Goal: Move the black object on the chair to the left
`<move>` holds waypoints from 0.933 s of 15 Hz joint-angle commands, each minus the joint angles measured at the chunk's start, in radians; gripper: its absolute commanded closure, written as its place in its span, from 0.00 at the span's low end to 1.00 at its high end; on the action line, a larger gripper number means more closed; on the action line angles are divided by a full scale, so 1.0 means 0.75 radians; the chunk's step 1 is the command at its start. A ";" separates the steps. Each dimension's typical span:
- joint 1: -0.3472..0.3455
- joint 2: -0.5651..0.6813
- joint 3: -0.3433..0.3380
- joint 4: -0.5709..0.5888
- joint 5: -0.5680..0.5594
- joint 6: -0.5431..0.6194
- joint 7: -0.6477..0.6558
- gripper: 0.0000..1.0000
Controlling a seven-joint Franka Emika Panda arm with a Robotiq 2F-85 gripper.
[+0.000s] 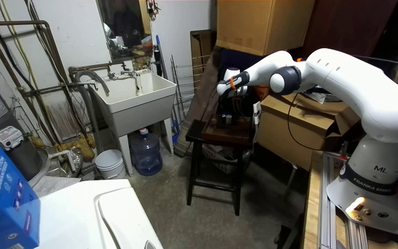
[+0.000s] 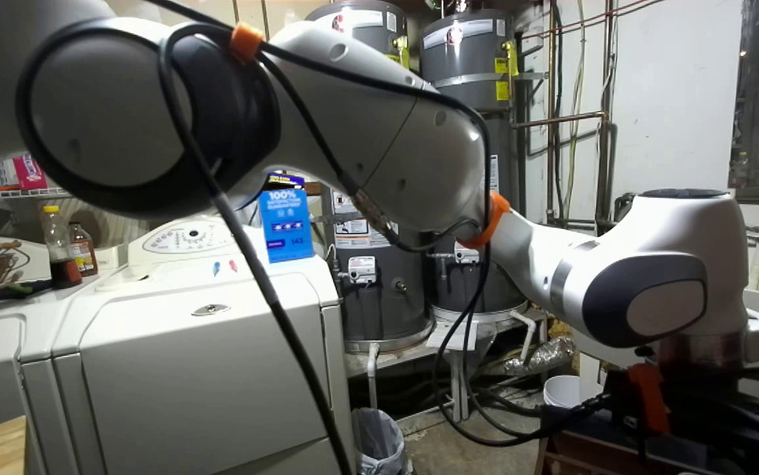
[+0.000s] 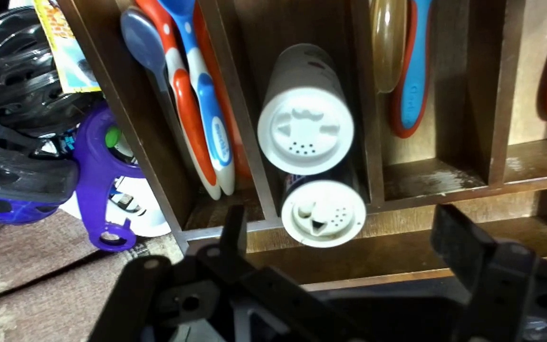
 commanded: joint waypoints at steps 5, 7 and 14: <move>-0.020 0.177 0.035 0.246 -0.003 -0.046 0.079 0.04; -0.020 0.210 0.037 0.285 -0.006 -0.040 0.094 0.08; -0.018 0.198 0.014 0.280 0.012 -0.028 0.134 0.64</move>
